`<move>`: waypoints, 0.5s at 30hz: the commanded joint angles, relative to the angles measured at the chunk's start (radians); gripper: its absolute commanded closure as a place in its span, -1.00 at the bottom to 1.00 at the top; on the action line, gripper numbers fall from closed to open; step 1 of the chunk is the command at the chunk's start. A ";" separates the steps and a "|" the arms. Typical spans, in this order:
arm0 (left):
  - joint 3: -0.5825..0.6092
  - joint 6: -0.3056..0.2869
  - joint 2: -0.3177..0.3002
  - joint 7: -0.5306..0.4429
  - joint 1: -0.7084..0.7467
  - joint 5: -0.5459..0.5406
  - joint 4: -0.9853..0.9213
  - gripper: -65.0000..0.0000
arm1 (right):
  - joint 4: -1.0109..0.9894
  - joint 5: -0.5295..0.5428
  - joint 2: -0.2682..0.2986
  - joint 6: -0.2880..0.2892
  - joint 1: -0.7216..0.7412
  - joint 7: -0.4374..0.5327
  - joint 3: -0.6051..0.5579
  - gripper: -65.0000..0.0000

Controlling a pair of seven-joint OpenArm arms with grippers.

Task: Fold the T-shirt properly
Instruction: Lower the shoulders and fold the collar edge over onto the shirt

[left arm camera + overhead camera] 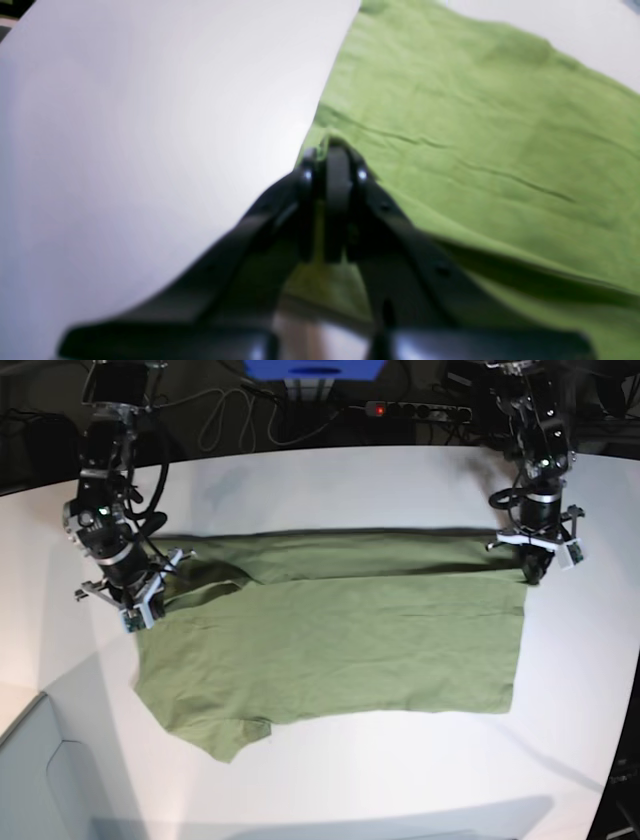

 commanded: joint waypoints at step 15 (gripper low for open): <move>-0.005 0.001 -0.009 0.027 -0.056 -0.001 -0.019 1.00 | 0.017 0.005 0.007 0.006 0.050 0.024 0.003 0.99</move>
